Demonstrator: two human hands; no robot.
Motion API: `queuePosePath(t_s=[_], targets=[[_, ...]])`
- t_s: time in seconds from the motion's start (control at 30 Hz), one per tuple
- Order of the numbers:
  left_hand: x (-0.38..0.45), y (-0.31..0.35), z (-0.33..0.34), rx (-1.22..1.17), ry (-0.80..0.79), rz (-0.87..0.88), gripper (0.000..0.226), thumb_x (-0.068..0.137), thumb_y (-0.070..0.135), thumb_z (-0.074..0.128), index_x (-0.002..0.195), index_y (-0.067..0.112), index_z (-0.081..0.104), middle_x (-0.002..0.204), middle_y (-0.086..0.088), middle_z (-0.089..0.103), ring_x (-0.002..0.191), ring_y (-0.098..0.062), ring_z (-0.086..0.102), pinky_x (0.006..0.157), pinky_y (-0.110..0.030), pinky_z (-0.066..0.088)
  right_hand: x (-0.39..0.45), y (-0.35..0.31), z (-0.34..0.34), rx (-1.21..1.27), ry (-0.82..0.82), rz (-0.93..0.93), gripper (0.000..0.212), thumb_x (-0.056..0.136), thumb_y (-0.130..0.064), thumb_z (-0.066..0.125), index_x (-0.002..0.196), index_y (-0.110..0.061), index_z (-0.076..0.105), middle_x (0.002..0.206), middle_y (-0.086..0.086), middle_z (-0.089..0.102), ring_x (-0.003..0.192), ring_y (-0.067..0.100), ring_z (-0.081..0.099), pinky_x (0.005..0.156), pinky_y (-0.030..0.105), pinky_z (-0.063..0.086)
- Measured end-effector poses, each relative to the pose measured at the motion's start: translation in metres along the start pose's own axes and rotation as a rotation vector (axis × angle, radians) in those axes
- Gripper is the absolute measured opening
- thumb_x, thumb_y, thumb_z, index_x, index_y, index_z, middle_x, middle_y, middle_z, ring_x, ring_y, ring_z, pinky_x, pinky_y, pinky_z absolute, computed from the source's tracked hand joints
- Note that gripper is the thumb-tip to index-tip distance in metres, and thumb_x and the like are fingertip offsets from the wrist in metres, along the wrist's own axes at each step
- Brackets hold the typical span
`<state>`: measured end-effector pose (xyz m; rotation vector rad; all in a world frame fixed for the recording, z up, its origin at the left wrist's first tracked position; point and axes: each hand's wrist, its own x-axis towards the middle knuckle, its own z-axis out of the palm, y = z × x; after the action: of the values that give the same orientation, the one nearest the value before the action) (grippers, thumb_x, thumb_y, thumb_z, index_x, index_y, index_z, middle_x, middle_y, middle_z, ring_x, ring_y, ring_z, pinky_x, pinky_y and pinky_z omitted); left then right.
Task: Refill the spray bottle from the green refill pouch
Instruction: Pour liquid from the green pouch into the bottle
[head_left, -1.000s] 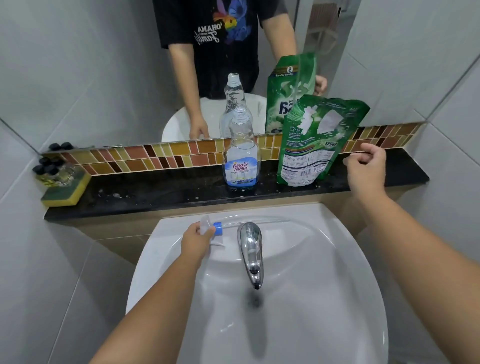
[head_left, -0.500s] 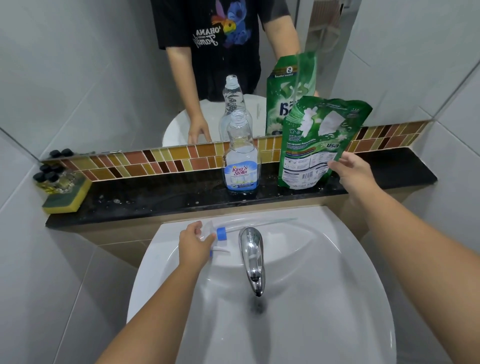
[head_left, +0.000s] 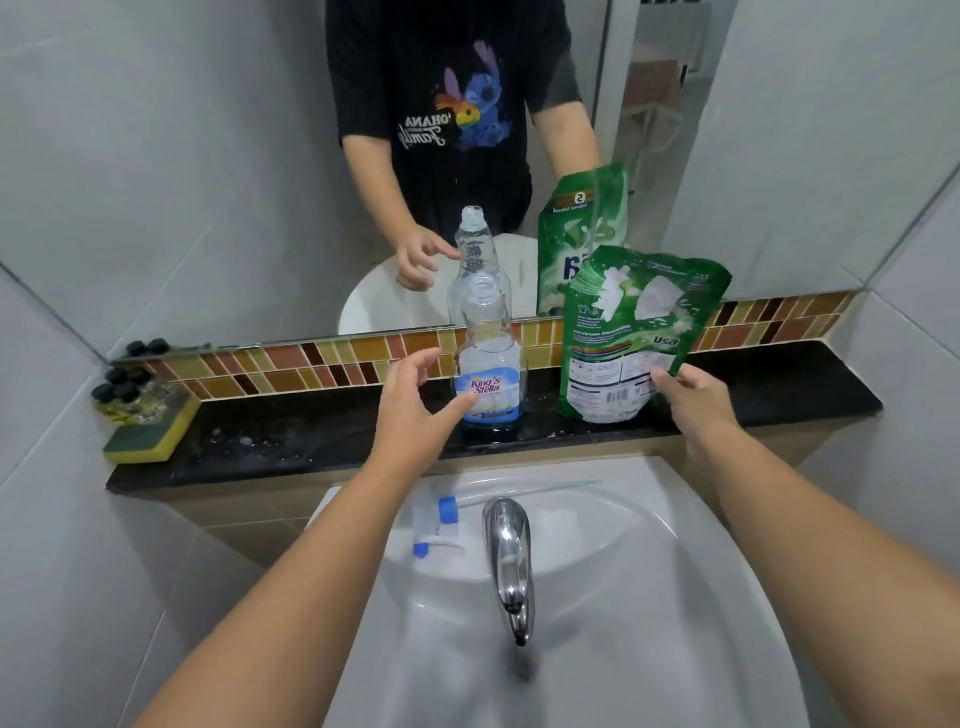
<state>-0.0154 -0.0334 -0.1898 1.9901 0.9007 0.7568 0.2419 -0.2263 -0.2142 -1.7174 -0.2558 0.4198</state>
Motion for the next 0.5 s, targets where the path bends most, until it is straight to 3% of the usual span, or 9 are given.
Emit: queuePosePath(t_s=[0.2, 0.43, 0.5], targets=[[0.032, 0.010, 0.006, 0.036, -0.077, -0.017, 0.082, 0.072, 0.048, 0.082, 0.141, 0.034, 0.040, 0.145, 0.010, 0.046, 0.132, -0.011, 0.040, 0.106, -0.039, 0.040, -0.003, -0.007, -0.003, 0.001, -0.037, -0.058, 0.009, 0.093, -0.025, 0.057, 0.093, -0.026, 0.067, 0.094, -0.008, 0.071, 0.086, 0.008, 0.066, 0.067, 0.024, 0.047], [0.044, 0.016, 0.013, -0.037, -0.080, -0.027, 0.067, 0.077, 0.039, 0.081, 0.136, 0.030, 0.051, 0.137, 0.009, 0.053, 0.121, -0.005, 0.044, 0.095, -0.029, 0.040, -0.002, -0.027, -0.013, 0.052, -0.045, -0.133, 0.016, 0.095, -0.025, 0.056, 0.104, -0.019, 0.066, 0.099, 0.002, 0.073, 0.088, 0.017, 0.069, 0.071, 0.034, 0.056], [0.047, 0.019, 0.013, -0.025, -0.078, -0.021, 0.064, 0.078, 0.042, 0.079, 0.134, 0.028, 0.053, 0.136, 0.008, 0.053, 0.121, -0.007, 0.045, 0.097, -0.033, 0.041, -0.002, -0.036, -0.018, 0.049, -0.038, -0.192, 0.015, 0.094, -0.025, 0.056, 0.103, -0.018, 0.066, 0.100, 0.005, 0.072, 0.087, 0.018, 0.068, 0.071, 0.033, 0.055]])
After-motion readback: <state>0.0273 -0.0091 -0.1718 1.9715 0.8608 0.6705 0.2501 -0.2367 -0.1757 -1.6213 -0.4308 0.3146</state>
